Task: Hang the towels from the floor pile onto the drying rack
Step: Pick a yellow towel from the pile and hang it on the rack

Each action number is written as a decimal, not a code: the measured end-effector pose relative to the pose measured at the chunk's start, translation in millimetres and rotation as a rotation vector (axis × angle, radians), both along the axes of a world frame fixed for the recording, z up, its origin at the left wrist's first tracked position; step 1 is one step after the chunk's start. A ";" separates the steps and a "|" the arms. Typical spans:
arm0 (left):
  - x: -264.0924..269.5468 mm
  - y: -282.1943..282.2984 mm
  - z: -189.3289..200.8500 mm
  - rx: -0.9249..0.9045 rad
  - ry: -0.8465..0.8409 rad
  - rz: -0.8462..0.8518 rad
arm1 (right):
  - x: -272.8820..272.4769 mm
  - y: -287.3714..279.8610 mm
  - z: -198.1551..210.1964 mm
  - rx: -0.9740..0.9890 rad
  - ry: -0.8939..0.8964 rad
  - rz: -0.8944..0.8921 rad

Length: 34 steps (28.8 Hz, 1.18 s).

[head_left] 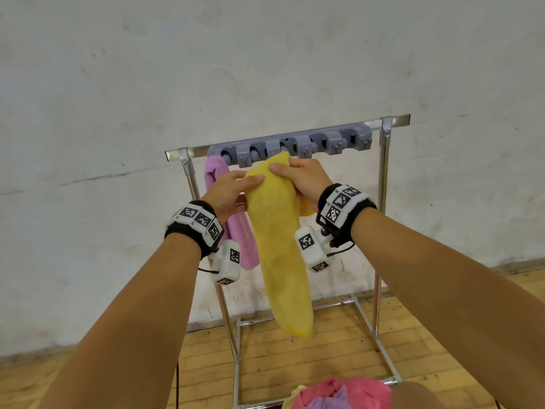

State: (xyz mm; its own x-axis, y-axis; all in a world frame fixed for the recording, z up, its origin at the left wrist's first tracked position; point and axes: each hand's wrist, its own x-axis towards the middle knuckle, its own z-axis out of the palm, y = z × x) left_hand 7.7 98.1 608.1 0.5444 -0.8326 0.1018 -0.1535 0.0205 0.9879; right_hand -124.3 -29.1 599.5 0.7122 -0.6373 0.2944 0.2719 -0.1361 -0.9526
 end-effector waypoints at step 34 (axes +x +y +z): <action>6.2 5.1 21.4 -0.116 -0.505 0.131 | 2.6 2.2 18.0 -0.001 0.121 0.121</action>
